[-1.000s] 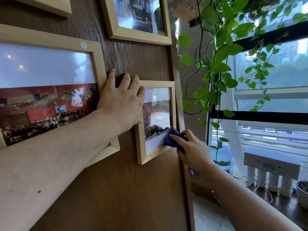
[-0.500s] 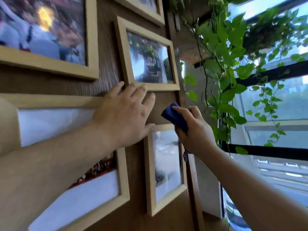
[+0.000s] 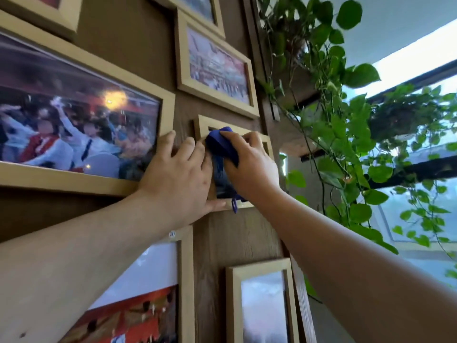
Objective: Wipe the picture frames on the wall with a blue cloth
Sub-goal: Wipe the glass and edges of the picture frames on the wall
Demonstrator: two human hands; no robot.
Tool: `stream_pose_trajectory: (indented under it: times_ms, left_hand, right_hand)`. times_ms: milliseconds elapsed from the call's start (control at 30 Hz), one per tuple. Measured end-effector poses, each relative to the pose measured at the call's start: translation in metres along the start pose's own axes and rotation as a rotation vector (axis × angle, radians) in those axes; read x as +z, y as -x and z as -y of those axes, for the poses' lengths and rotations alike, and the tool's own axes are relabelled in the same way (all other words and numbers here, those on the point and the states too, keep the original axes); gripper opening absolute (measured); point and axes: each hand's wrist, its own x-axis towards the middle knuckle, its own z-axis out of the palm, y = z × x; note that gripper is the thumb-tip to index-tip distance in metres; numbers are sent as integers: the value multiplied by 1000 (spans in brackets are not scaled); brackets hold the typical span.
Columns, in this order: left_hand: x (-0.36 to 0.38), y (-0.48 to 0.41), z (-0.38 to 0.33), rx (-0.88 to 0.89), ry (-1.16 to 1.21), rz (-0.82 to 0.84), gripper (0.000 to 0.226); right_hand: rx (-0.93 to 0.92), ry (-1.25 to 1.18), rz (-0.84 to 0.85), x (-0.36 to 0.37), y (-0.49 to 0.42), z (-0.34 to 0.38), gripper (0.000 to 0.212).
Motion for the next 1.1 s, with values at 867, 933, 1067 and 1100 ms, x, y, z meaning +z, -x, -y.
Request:
stream_pose_trajectory:
  times_ms: [867, 933, 1067, 1100]
  left_hand:
    - [19, -2, -19, -2, -2, -43, 94]
    - [20, -3, -19, 3, 2, -34, 94]
    - [22, -4, -18, 3, 10, -36, 95]
    - [22, -4, -18, 3, 14, -35, 95]
  right_hand:
    - [-318, 119, 110, 9, 35, -46, 62]
    - [-260, 197, 64, 10, 35, -63, 59]
    - [97, 348, 146, 8, 38, -102, 55]
    - [118, 347, 161, 7, 40, -106, 55]
